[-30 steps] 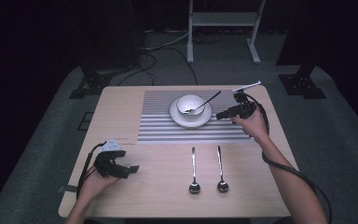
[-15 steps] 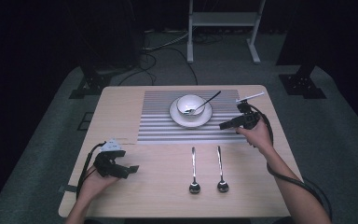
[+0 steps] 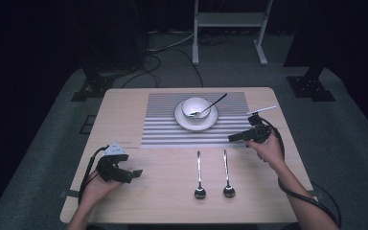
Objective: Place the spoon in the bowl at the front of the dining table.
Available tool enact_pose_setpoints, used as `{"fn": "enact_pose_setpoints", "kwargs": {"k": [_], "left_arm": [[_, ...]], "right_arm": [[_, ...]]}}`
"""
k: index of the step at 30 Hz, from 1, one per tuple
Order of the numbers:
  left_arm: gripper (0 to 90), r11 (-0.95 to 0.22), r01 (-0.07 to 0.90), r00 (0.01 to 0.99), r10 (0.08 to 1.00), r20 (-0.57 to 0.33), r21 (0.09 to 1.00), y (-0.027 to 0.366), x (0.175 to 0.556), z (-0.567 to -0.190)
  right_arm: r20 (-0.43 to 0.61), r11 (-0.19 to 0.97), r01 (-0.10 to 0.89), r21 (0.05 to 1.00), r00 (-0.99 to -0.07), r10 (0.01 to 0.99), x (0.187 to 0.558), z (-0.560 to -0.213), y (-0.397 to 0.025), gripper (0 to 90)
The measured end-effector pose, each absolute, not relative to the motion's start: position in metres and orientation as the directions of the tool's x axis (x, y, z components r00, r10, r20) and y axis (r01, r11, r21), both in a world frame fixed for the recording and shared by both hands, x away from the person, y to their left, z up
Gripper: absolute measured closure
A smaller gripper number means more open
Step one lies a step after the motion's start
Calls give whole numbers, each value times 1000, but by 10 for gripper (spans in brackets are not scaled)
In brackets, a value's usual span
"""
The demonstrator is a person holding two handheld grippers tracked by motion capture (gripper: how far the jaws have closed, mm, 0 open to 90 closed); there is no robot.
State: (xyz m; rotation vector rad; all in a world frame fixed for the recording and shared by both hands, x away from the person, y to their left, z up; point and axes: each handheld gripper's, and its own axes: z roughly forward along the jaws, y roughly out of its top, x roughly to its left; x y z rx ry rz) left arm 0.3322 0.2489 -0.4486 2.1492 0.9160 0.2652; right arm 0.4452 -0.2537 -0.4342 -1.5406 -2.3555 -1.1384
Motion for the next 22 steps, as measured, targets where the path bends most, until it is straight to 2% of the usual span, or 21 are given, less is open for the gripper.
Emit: {"fn": "enact_pose_setpoints", "kwargs": {"k": [14, 22], "left_arm": [[84, -448, 521, 720, 687, -93, 727, 249, 332, -448], [84, -447, 500, 725, 684, -76, 742, 247, 331, -446]], "right_arm": [[462, 218, 806, 550, -511, 725, 417, -442, -255, 432], [474, 174, 786, 593, -516, 713, 391, -458, -256, 409]]}}
